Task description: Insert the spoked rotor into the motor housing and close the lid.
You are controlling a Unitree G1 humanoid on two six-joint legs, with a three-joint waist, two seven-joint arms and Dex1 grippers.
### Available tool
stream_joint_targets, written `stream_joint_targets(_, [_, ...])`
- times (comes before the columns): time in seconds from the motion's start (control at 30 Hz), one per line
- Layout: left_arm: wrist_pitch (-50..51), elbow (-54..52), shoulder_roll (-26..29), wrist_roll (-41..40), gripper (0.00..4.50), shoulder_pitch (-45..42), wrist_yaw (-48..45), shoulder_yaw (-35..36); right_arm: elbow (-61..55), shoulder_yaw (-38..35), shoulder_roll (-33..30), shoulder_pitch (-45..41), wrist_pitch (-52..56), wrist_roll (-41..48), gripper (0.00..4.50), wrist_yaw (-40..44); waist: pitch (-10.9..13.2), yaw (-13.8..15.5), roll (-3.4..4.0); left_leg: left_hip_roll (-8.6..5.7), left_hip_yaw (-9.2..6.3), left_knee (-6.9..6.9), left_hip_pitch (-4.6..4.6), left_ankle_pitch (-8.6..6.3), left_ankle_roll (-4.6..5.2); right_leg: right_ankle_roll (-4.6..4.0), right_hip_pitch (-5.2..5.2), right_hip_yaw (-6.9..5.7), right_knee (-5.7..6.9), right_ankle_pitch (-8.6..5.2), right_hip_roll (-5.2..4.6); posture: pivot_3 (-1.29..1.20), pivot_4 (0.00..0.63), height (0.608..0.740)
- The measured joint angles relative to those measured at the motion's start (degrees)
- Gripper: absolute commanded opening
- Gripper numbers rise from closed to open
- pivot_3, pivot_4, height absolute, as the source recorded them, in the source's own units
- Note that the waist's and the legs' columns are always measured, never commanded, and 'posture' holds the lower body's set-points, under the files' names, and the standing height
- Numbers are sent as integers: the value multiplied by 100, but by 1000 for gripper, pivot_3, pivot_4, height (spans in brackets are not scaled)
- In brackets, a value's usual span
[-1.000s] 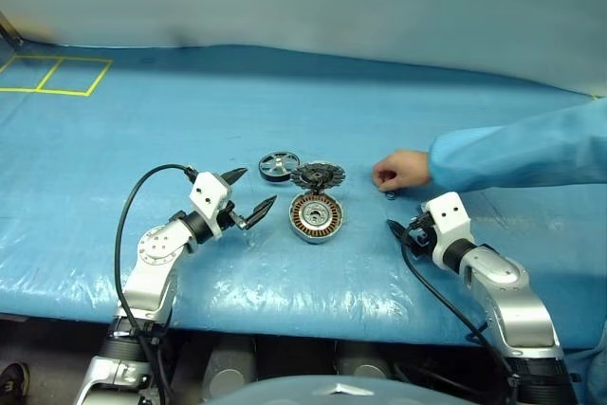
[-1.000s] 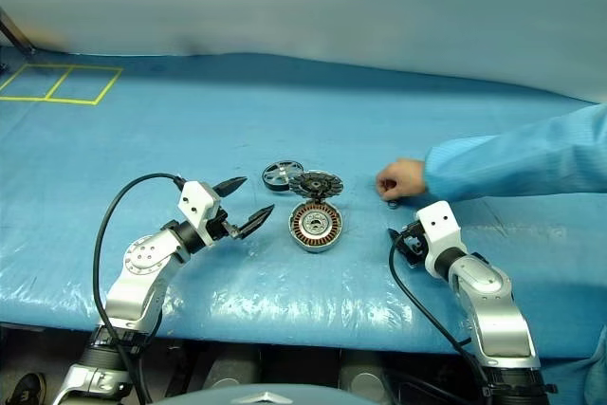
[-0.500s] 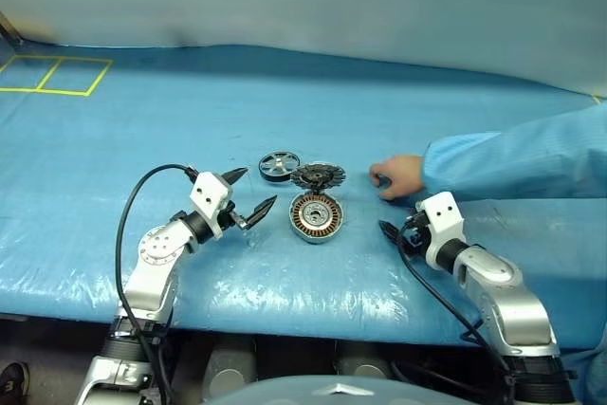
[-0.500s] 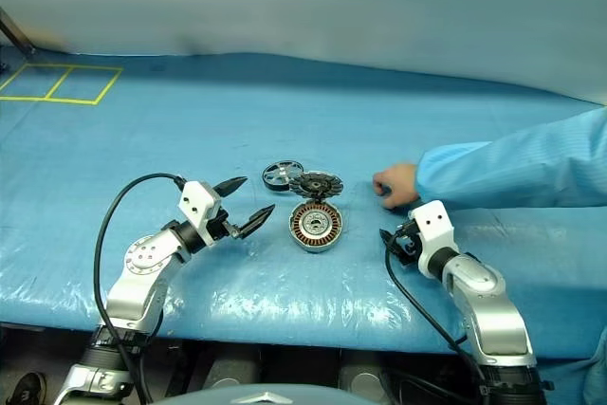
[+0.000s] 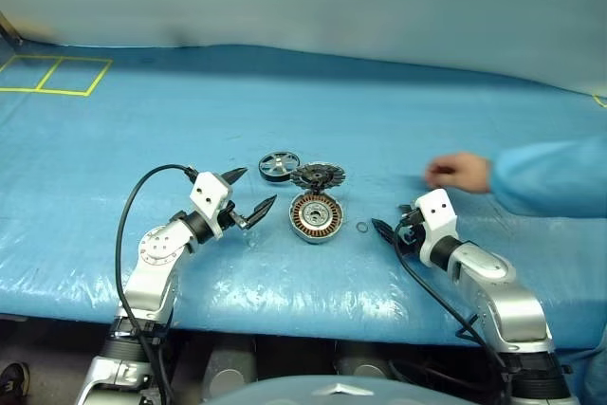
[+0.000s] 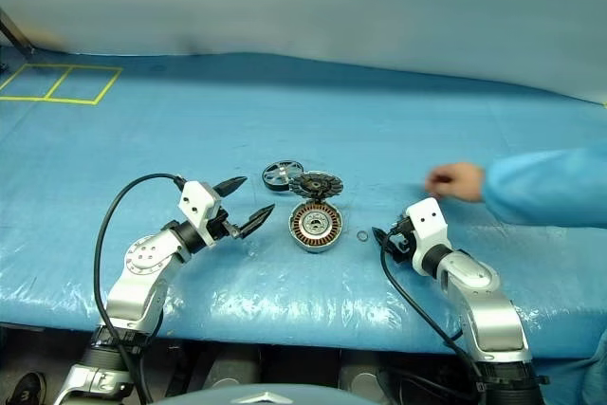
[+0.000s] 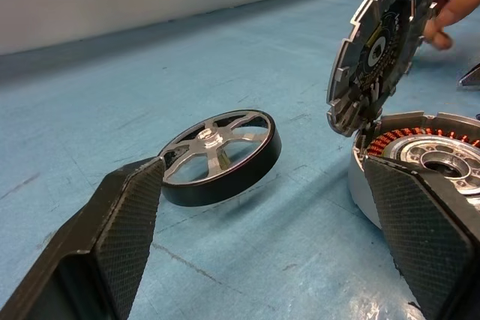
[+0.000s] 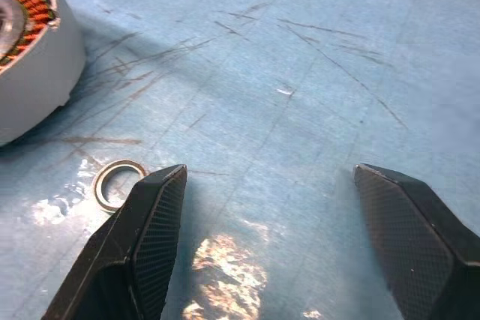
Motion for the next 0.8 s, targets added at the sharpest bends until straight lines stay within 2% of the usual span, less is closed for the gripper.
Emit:
stream_joint_targets(0.27, [0,0,1,1,4500,0,8,0,-370,101,-36,118,47,595,3736,473,0,0,0,0,0,1,0,-1,0,0,0,0,-1,0,0,0,150,740])
stream_joint_targets(0.67, [0,0,3,2,4500,34,43,1,-105,595,-111,101,-140,149,3736,285,0,1,-1,0,0,2,-1,-1,-1,0,-1,0,-1,0,0,0,150,740])
stream_joint_targets(0.73, [0,0,3,2,4500,43,53,1,-92,648,-148,98,-187,80,3357,282,0,-1,-1,0,0,2,-1,-1,-1,0,-1,0,-1,0,0,0,150,740])
stream_joint_targets(0.8, [0,0,3,2,4500,44,68,1,-63,722,-254,73,-269,-56,2777,270,-1,1,-2,0,0,1,-1,-1,-1,0,-1,0,-1,0,0,0,150,740])
